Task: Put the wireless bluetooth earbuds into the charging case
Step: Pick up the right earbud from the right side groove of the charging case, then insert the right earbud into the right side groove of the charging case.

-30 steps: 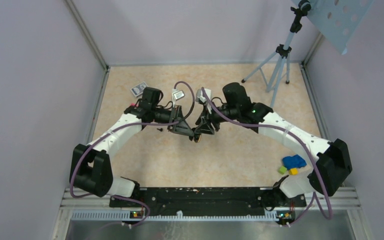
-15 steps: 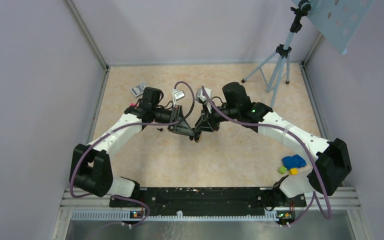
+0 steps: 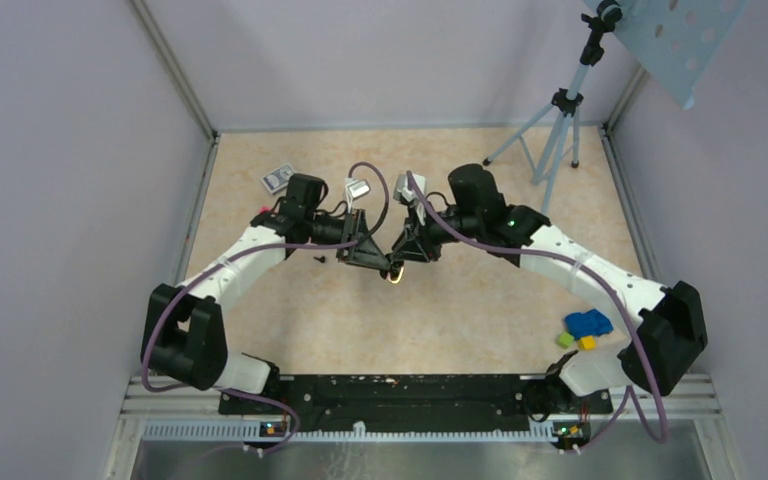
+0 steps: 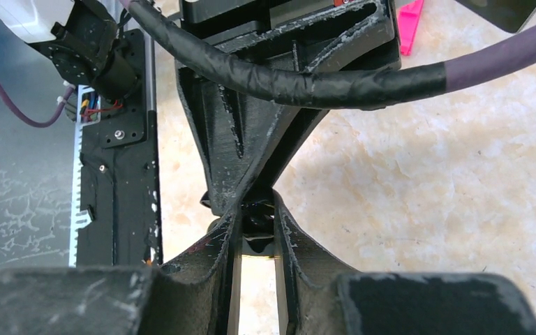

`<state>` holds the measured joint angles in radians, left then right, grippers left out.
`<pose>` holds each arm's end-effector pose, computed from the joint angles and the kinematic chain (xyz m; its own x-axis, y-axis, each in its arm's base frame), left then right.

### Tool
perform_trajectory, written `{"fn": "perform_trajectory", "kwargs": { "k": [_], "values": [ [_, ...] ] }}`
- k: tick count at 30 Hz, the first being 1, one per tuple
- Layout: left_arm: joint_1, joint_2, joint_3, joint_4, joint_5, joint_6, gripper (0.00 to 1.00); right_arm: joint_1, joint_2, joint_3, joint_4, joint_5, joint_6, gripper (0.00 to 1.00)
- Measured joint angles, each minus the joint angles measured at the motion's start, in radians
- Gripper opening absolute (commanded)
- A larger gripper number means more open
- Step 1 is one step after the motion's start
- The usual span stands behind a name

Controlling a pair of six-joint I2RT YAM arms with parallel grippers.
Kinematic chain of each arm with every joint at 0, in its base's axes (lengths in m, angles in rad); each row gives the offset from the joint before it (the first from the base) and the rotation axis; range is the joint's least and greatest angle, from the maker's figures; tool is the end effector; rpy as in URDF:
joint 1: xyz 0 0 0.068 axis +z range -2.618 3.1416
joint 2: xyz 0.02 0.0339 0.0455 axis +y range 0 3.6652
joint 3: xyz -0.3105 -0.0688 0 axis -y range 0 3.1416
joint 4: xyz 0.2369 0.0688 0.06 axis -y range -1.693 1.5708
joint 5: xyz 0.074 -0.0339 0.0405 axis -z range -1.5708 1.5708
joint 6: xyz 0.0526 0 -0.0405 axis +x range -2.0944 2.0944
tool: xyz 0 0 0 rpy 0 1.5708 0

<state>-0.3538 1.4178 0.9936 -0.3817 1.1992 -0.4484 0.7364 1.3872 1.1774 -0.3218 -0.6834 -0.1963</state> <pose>0.2436 -0.1422 0.3104 -0.9268 0.1745 -0.3326 0.3654 0.2139 -0.9060 0.2047 0.2304 0.3699 -0.1881 -0.3747 -0.9079 -0.9796 0.1385 0.1458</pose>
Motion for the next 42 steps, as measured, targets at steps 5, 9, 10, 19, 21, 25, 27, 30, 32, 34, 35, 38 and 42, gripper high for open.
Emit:
{"fn": "perform_trajectory", "kwargs": {
  "k": [5,9,10,19,21,25,27,30,32,34,35,38,42],
  "values": [
    [0.007,0.005,0.000,0.012,-0.015,-0.010,0.00,0.000,-0.016,-0.006,0.001,0.003,0.010,0.11],
    [0.014,0.008,0.000,0.016,-0.016,-0.020,0.00,0.000,-0.018,-0.018,0.000,0.003,0.017,0.10],
    [0.015,0.008,0.000,0.017,-0.016,-0.021,0.00,0.000,-0.018,-0.020,-0.001,0.003,0.018,0.10],
    [0.019,0.012,-0.003,0.024,-0.030,-0.027,0.00,0.000,-0.019,-0.048,0.021,0.012,0.055,0.08],
    [0.019,0.012,-0.007,0.028,-0.037,-0.032,0.00,-0.003,-0.022,-0.060,0.046,0.032,0.083,0.08],
    [0.021,0.014,-0.030,0.053,-0.052,-0.066,0.00,-0.028,-0.045,-0.119,0.127,0.072,0.182,0.08],
    [0.023,0.014,-0.057,0.087,-0.064,-0.110,0.00,-0.044,-0.061,-0.161,0.179,0.100,0.242,0.09],
    [0.025,0.014,-0.103,0.146,-0.092,-0.192,0.00,-0.053,-0.081,-0.227,0.264,0.143,0.335,0.09],
    [0.025,0.011,-0.134,0.187,-0.121,-0.253,0.00,-0.053,-0.093,-0.264,0.320,0.174,0.400,0.09],
    [0.025,0.003,-0.161,0.223,-0.155,-0.314,0.00,-0.053,-0.103,-0.290,0.367,0.205,0.463,0.09],
    [0.025,-0.009,-0.180,0.251,-0.179,-0.350,0.00,-0.053,-0.110,-0.302,0.396,0.229,0.501,0.09],
    [0.018,-0.057,-0.240,0.322,-0.247,-0.449,0.00,-0.053,-0.136,-0.326,0.454,0.293,0.597,0.09],
    [-0.011,-0.127,-0.324,0.423,-0.364,-0.581,0.00,-0.052,-0.177,-0.352,0.510,0.389,0.718,0.09]
  ]
}}
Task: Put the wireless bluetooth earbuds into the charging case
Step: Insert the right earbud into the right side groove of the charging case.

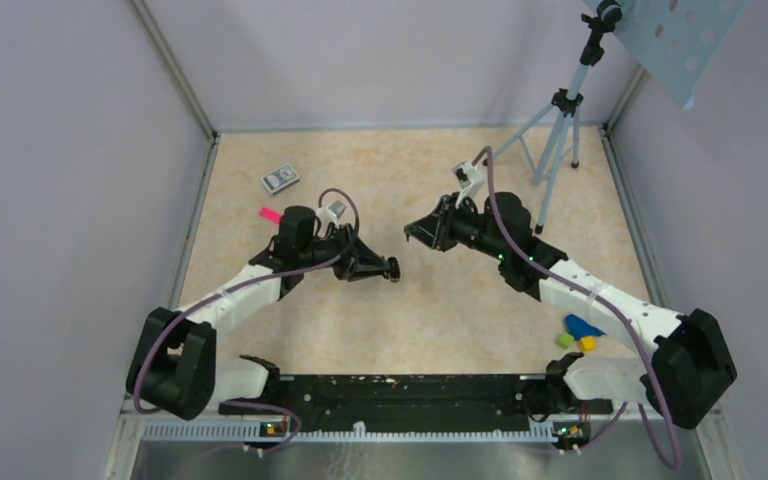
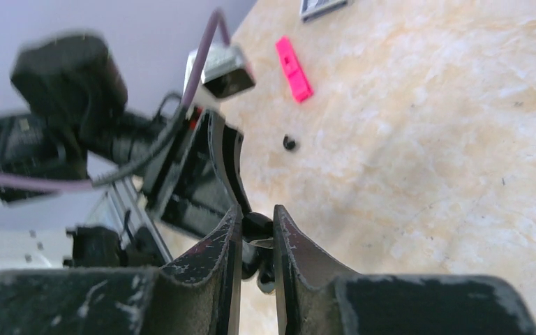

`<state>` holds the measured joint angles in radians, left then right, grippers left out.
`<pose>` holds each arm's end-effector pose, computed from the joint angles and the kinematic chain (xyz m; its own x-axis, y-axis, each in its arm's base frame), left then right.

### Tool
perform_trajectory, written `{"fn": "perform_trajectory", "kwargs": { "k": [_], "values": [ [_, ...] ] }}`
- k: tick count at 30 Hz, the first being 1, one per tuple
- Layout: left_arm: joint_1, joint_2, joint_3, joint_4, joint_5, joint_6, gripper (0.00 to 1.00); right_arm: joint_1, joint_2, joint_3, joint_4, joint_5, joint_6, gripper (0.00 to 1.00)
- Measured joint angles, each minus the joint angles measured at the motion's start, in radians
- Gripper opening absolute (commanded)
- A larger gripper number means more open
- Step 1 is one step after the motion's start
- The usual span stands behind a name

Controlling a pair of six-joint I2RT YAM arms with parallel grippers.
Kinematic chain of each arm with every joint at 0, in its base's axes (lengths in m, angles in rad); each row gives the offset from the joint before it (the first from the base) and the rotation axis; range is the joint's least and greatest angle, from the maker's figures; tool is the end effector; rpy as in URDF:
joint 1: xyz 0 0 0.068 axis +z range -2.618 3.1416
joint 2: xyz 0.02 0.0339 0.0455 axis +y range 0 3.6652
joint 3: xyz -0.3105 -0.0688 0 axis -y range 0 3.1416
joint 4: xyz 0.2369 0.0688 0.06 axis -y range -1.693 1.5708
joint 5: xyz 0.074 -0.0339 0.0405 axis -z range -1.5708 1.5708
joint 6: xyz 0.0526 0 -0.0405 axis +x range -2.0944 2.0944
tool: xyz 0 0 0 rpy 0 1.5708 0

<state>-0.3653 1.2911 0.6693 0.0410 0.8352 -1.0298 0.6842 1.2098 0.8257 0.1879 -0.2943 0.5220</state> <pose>0.2225 -0.1269 0.2627 -0.9657 -0.2465 -0.0818 -0.0177 0.3768 -0.9261 0.2030 0.1853 0.3466 -0.5425 0.1733 -0.8220 -0.6401 0.5484 0.5381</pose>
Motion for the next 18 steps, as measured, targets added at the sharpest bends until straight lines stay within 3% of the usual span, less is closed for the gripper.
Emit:
{"fn": "perform_trajectory", "kwargs": {
  "k": [10,18],
  "values": [
    [-0.091,-0.138,-0.163,0.206,-0.265,-0.277,0.00,0.070,-0.067,-0.110,0.103,0.315,0.204,0.11],
    [-0.103,-0.162,-0.225,0.378,-0.328,-0.392,0.00,0.154,-0.067,-0.137,0.153,0.455,0.253,0.11]
  ]
}}
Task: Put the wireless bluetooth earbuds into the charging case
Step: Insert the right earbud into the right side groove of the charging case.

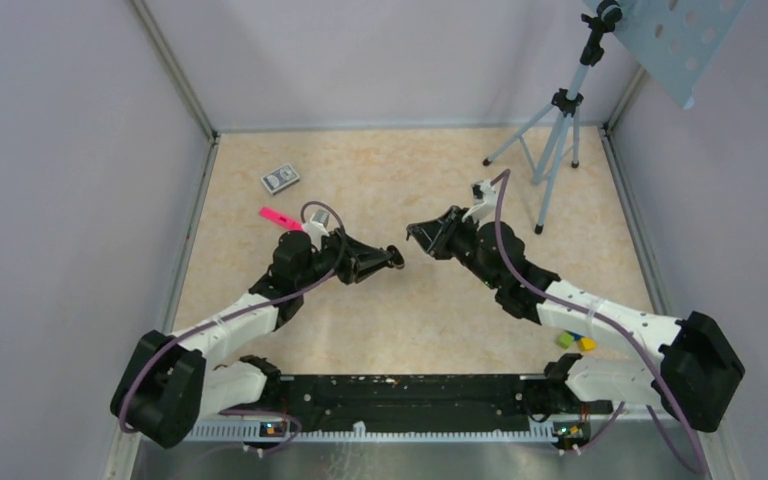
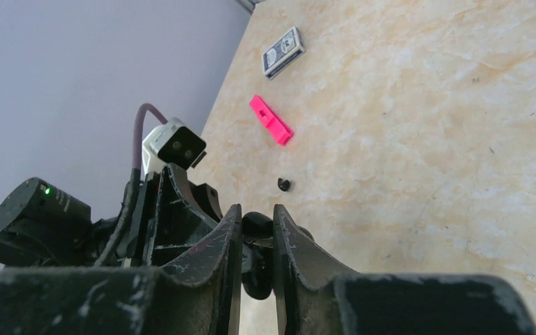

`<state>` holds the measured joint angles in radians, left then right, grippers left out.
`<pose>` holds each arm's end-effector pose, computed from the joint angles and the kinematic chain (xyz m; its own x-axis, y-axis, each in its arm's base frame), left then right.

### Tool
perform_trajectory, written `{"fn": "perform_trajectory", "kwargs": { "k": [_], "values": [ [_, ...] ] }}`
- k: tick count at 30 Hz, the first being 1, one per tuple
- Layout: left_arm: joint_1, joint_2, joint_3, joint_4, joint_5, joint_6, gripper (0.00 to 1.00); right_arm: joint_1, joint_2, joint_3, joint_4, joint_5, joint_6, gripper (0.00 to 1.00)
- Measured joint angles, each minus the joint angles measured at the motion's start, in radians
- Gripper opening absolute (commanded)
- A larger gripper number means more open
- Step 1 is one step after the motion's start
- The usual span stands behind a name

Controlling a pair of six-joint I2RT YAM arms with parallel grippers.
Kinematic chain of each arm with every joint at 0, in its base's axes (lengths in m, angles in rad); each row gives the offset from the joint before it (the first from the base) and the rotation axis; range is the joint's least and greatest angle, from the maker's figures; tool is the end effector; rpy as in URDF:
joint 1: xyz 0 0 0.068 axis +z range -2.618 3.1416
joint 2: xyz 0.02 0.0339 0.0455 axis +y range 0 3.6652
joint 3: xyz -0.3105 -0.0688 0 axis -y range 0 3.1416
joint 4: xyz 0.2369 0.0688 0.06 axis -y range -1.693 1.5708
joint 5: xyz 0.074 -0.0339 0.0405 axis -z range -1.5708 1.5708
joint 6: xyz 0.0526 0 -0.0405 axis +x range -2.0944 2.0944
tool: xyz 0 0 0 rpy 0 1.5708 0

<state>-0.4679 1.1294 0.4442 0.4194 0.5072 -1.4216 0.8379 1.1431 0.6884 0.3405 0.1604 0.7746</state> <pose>0.1889 -0.1241 0.2593 -0.8384 -0.5448 -0.0172 -0.1111 0.2017 -0.9731 0.1772 0.1843 0.3315 -0.4934 0.4839 -0.7228 -0.3952 0.6155 0.6819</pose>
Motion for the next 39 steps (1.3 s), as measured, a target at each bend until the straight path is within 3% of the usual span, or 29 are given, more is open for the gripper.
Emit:
{"fn": "perform_trajectory", "kwargs": {
  "k": [13,23,39],
  "values": [
    [-0.002,0.034,-0.027,0.126,0.017,-0.047,0.00,0.022,0.047,-0.010,0.064,0.028,0.023,0.11],
    [0.000,0.198,0.020,0.229,0.182,-0.038,0.00,0.030,0.048,-0.010,0.072,0.029,0.011,0.11],
    [0.000,0.202,0.040,0.256,0.210,-0.024,0.00,0.030,0.034,-0.053,0.052,0.053,0.013,0.11]
  ]
}}
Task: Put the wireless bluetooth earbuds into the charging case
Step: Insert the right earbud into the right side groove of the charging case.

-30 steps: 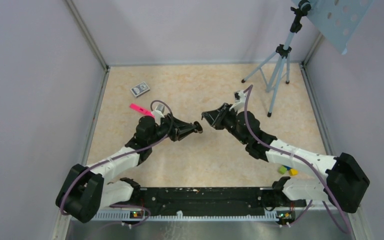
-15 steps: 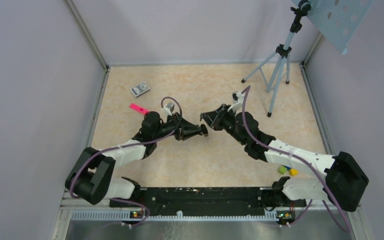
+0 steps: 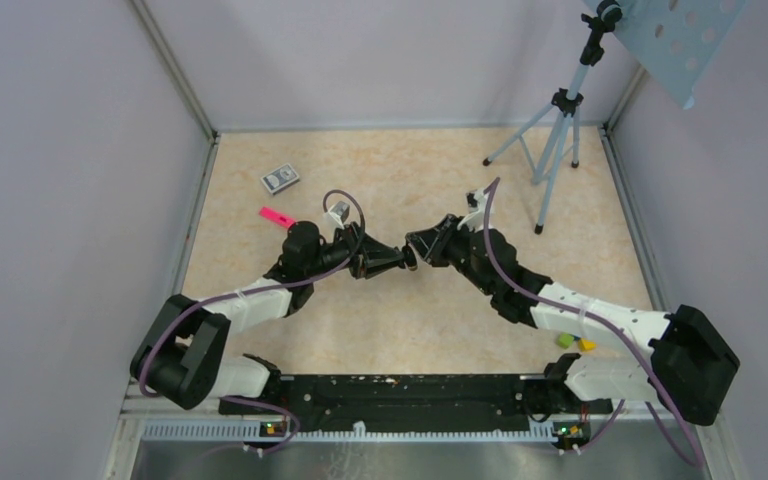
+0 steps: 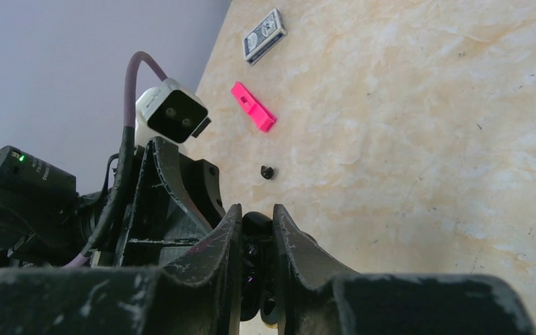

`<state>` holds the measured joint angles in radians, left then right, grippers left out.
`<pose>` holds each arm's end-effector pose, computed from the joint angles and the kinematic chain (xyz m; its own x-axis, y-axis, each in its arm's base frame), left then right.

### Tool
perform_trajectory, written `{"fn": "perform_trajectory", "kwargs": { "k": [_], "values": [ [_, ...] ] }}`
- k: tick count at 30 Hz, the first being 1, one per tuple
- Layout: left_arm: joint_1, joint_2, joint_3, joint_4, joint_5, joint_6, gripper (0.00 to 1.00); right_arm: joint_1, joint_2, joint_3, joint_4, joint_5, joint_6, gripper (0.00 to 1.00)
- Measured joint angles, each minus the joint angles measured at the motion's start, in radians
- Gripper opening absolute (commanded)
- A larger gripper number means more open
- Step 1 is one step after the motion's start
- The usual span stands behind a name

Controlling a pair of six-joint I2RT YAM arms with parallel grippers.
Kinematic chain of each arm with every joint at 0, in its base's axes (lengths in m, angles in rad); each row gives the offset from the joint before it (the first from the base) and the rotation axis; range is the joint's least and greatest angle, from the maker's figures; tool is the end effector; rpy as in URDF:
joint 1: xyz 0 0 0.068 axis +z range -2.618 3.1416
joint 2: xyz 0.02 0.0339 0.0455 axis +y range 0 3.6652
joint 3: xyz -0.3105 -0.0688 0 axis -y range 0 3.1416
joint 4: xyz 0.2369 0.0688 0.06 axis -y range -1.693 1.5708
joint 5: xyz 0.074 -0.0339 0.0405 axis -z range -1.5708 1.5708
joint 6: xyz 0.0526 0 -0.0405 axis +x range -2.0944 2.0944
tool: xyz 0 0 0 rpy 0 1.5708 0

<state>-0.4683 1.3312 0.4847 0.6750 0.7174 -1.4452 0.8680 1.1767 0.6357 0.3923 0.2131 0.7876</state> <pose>0.2166 -0.1483 0.2581 -0.9300 -0.3674 -0.0121 -0.0361 0.1240 -0.9916 0.1757 0.1903 0.3110 -0.5003 0.4810 -0.7200 -0.3629 0.6384 0.6787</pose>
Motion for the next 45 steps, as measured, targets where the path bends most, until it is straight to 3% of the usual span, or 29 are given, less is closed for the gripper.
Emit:
{"fn": "perform_trajectory", "kwargs": {
  "k": [32,45],
  "values": [
    [0.000,-0.007,0.000,-0.001,-0.004,0.000,0.00,0.003,0.031,-0.001,0.012,0.007,0.000,0.11],
    [0.000,-0.014,0.000,-0.015,-0.005,0.000,0.00,0.052,0.031,-0.001,-0.005,0.097,-0.020,0.11]
  ]
}}
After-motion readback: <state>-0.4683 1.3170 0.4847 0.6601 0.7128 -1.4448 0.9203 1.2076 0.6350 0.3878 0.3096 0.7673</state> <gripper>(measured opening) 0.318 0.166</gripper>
